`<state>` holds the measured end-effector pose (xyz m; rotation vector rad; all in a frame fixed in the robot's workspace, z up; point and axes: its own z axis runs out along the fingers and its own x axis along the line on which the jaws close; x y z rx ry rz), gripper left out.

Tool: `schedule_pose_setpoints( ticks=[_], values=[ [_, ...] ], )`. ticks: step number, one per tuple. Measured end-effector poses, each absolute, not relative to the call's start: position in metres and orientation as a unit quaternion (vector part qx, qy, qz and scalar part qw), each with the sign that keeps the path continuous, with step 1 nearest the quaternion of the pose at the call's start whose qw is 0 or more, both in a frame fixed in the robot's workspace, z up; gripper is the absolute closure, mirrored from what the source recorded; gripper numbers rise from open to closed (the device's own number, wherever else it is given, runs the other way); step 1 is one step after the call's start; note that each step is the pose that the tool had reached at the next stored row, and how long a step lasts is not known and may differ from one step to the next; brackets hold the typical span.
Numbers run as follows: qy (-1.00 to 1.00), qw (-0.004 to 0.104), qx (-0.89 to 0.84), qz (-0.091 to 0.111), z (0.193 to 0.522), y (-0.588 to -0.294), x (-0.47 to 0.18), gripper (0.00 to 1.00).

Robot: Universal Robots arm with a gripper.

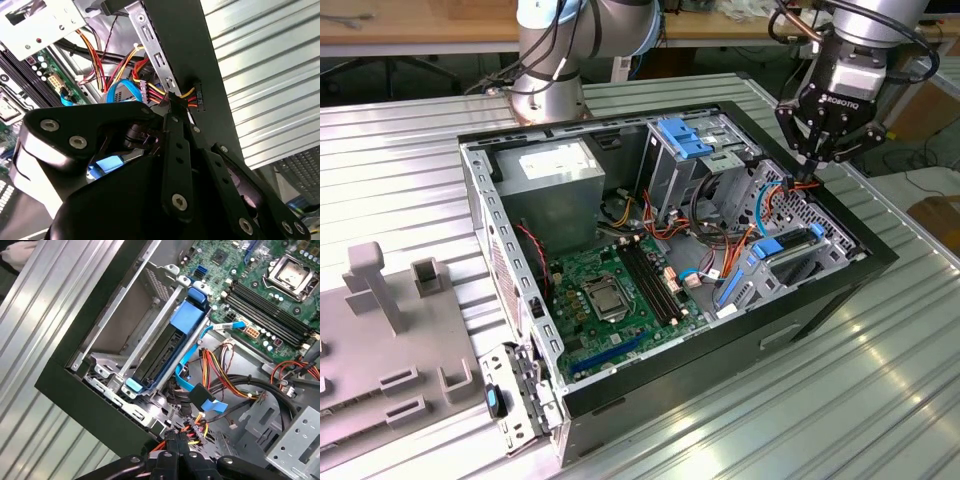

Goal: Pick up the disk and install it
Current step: 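Insert the first disk wire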

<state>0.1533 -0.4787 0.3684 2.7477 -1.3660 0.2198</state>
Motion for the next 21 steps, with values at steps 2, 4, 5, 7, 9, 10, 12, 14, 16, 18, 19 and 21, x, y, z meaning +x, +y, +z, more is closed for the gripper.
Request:
schedule_pose_setpoints(
  ticks=[2, 4, 5, 7, 9, 10, 12, 14, 16, 18, 19, 21],
  values=[
    [-0.432, 0.032, 0.898, 0.072, 0.3683, -0.4787, 0.1533, 0.89],
    [-0.417, 0.032, 0.906, 0.073, 0.3683, -0.4786, 0.1533, 0.89],
    [-0.411, 0.032, 0.908, 0.073, 0.3683, -0.4787, 0.1533, 0.89],
    [-0.393, 0.031, 0.916, 0.074, 0.3684, -0.4787, 0.1533, 0.89],
    [-0.377, 0.03, 0.923, 0.075, 0.3684, -0.4787, 0.1533, 0.89],
    [-0.371, 0.03, 0.925, 0.075, 0.3684, -0.4786, 0.1533, 0.89],
    [-0.358, 0.029, 0.93, 0.076, 0.3684, -0.4787, 0.1533, 0.89],
    [-0.341, 0.03, 0.936, 0.077, 0.3683, -0.4787, 0.1533, 0.89],
    [-0.323, 0.031, 0.943, 0.079, 0.3684, -0.4787, 0.1533, 0.89],
    [-0.307, 0.032, 0.948, 0.08, 0.3684, -0.4787, 0.1533, 0.89],
    [-0.296, 0.033, 0.951, 0.081, 0.3684, -0.4787, 0.1533, 0.89],
    [-0.287, 0.034, 0.954, 0.084, 0.3685, -0.4781, 0.1533, 0.89]
  ],
)
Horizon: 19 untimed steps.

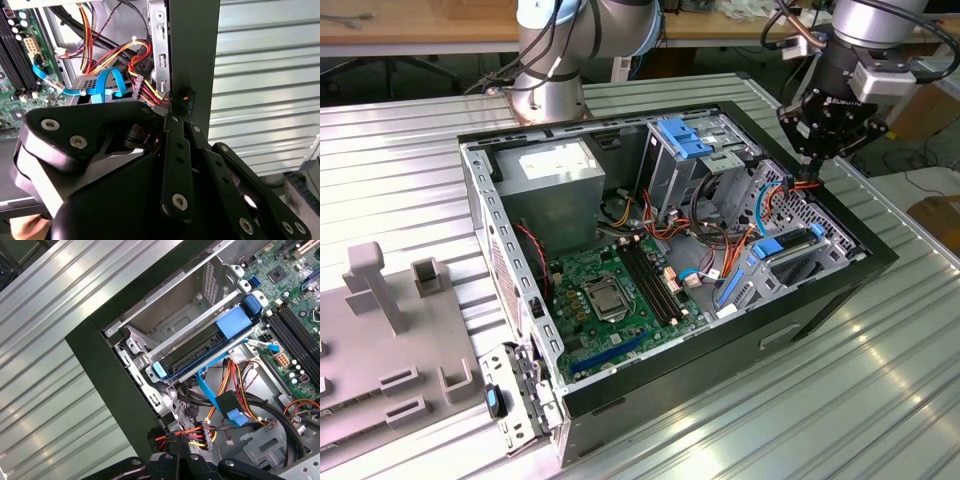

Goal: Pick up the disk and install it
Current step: 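Insert the first disk wire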

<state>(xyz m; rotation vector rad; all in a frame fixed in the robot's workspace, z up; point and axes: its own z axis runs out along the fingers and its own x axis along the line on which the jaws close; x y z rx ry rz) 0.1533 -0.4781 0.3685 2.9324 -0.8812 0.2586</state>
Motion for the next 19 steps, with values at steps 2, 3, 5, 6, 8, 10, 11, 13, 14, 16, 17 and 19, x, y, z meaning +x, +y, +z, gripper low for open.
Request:
schedule_pose_setpoints(
  ticks=[2, 3, 5, 6, 8, 10, 11, 13, 14, 16, 17, 19],
  values=[
    [-0.281, 0.037, 0.955, 0.088, 0.3684, -0.4777, 0.1533, 0.89],
    [-0.28, 0.041, 0.955, 0.093, 0.3686, -0.476, 0.1533, 0.89],
    [-0.273, 0.047, 0.956, 0.098, 0.3686, -0.473, 0.1533, 0.89],
    [-0.269, 0.048, 0.957, 0.099, 0.3686, -0.4729, 0.1533, 0.89],
    [-0.256, 0.047, 0.96, 0.1, 0.3686, -0.4728, 0.1533, 0.89],
    [-0.241, 0.047, 0.964, 0.101, 0.3687, -0.4728, 0.1533, 0.89],
    [-0.233, 0.046, 0.966, 0.102, 0.3687, -0.4728, 0.1533, 0.89],
    [-0.219, 0.045, 0.969, 0.103, 0.3687, -0.4728, 0.1533, 0.89],
    [-0.213, 0.045, 0.971, 0.104, 0.3687, -0.4728, 0.1533, 0.89],
    [-0.199, 0.045, 0.973, 0.105, 0.3686, -0.4728, 0.1533, 0.89],
    [-0.187, 0.045, 0.976, 0.106, 0.3686, -0.4728, 0.1533, 0.89],
    [-0.163, 0.046, 0.979, 0.109, 0.3687, -0.4728, 0.1533, 0.89]
  ],
)
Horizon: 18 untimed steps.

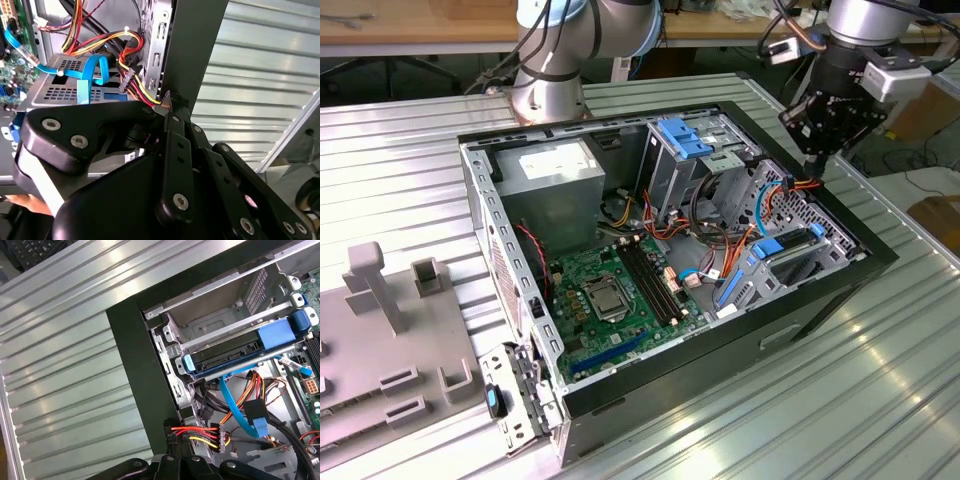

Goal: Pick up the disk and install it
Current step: 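Insert the first disk wire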

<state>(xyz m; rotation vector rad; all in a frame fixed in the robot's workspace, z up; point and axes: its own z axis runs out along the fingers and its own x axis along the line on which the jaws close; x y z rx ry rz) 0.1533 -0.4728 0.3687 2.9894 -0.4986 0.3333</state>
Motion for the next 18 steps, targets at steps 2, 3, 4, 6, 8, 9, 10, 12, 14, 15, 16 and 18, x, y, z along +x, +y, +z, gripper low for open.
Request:
schedule_pose_setpoints(
  ticks=[2, 3, 4, 6, 8, 9, 10, 12, 14, 15, 16, 18],
  values=[
    [-0.153, 0.047, 0.981, 0.111, 0.3686, -0.4728, 0.1533, 0.89],
    [-0.147, 0.047, 0.982, 0.112, 0.3687, -0.4728, 0.1533, 0.89],
    [-0.141, 0.048, 0.982, 0.113, 0.3687, -0.4728, 0.1533, 0.89],
    [-0.131, 0.051, 0.983, 0.116, 0.3686, -0.4728, 0.1533, 0.89],
    [-0.112, 0.063, 0.984, 0.12, 0.3687, -0.4724, 0.1533, 0.89],
    [-0.106, 0.065, 0.985, 0.12, 0.3687, -0.4718, 0.1533, 0.89],
    [-0.099, 0.065, 0.986, 0.121, 0.3687, -0.4715, 0.1531, 0.89],
    [-0.091, 0.064, 0.986, 0.121, 0.3686, -0.4709, 0.1524, 0.89],
    [-0.091, 0.065, 0.986, 0.121, 0.3686, -0.4709, 0.1519, 0.89],
    [-0.091, 0.065, 0.986, 0.121, 0.3686, -0.4709, 0.1518, 0.89],
    [-0.091, 0.065, 0.986, 0.121, 0.3686, -0.4709, 0.1518, 0.89],
    [-0.091, 0.065, 0.986, 0.121, 0.3686, -0.471, 0.1518, 0.89]
  ],
)
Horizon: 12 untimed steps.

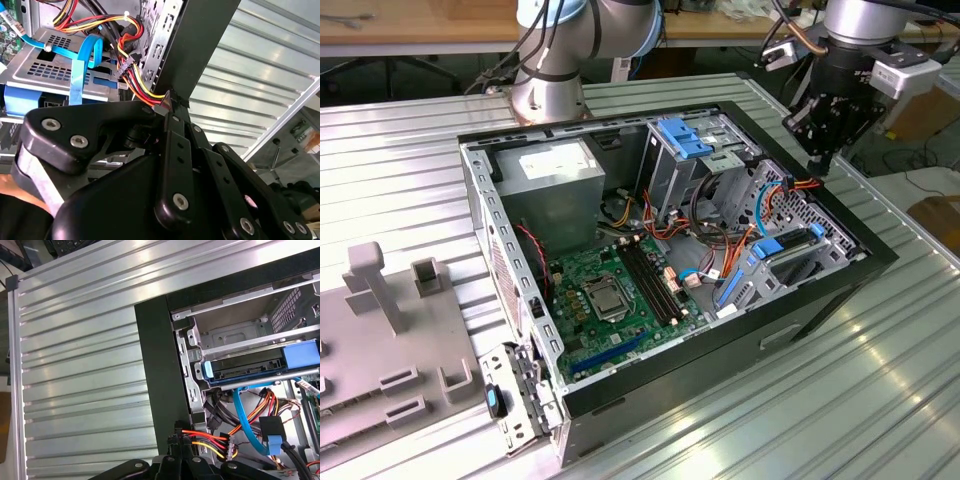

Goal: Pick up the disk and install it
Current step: 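Insert the first disk wire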

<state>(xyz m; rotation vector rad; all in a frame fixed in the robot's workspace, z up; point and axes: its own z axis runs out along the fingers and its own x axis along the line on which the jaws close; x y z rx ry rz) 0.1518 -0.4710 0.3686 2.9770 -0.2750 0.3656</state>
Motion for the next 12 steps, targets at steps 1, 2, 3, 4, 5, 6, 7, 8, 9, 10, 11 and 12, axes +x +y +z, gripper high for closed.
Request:
schedule_pose_setpoints(
  ticks=[1, 2, 3, 4, 5, 6, 7, 8, 9, 10, 11, 12],
  values=[
    [-0.091, 0.065, 0.986, 0.121, 0.3686, -0.471, 0.1518, 0.89],
    [-0.091, 0.065, 0.986, 0.121, 0.3686, -0.4711, 0.1518, 0.89],
    [-0.091, 0.065, 0.986, 0.121, 0.3686, -0.4711, 0.1518, 0.89],
    [-0.091, 0.065, 0.986, 0.121, 0.3686, -0.4711, 0.1518, 0.76],
    [-0.091, 0.065, 0.986, 0.121, 0.3686, -0.4711, 0.1518, 0.76],
    [-0.091, 0.065, 0.986, 0.121, 0.3686, -0.4711, 0.1518, 0.7],
    [-0.091, 0.065, 0.986, 0.121, 0.3686, -0.4712, 0.1518, 0.64],
    [-0.091, 0.065, 0.986, 0.121, 0.3686, -0.4712, 0.1519, 0.64],
    [-0.091, 0.065, 0.986, 0.121, 0.3683, -0.4715, 0.152, 0.64],
    [-0.091, 0.065, 0.986, 0.121, 0.3681, -0.4717, 0.1521, 0.64],
    [-0.091, 0.065, 0.986, 0.121, 0.3679, -0.4719, 0.1521, 0.64],
    [-0.091, 0.065, 0.986, 0.121, 0.3677, -0.4721, 0.1521, 0.64]
  ],
)
